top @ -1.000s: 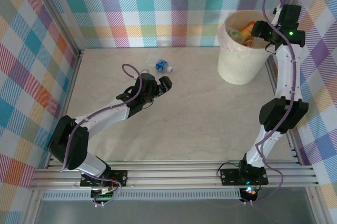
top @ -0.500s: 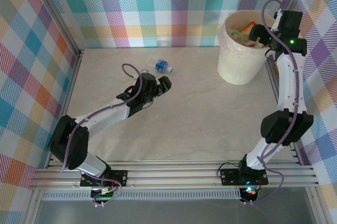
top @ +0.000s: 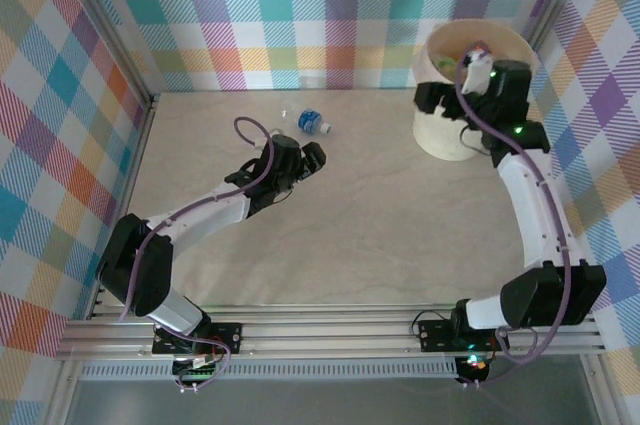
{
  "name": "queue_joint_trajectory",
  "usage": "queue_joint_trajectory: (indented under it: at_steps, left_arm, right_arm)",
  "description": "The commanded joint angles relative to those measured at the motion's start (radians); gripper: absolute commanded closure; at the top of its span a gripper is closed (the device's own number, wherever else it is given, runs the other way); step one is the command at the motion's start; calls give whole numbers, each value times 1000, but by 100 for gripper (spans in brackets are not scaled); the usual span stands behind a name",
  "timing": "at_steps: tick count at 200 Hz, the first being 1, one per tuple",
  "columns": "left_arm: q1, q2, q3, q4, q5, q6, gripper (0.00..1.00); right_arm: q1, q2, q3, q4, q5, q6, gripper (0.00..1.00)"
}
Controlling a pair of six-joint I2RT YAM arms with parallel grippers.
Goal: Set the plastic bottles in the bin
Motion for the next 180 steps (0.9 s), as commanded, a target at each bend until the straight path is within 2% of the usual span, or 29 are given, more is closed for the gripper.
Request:
queue_joint_trajectory:
  at_steps: [1, 48, 72, 97, 132, 165, 180]
  left_arm:
    - [5, 29, 55, -65, -80, -15, 0]
    - [59, 146, 182, -92, -177, -26, 0]
    - [96, 264, 334, -125, -195, -11, 0]
    - [114, 409, 522, -223, -281, 13, 0]
    - [156, 577, 729, -280, -269, -6, 0]
    - [179, 658, 814, -241, -253, 0, 0]
    - [188, 709, 886, -279, -249, 3, 0]
  right_arm:
    - [58, -48, -88, 146, -70, 44, 0]
    - [117, -66, -237, 252, -83, 151, 0]
    - [118, -65, -266, 263, -86, 182, 0]
    - [118, -63, -263, 243, -71, 174, 0]
    - [118, -57, -248, 222, -65, 155, 0]
    - [118, -52, -240, 198, -35, 122, 0]
    - [118, -48, -238, 194, -25, 114, 0]
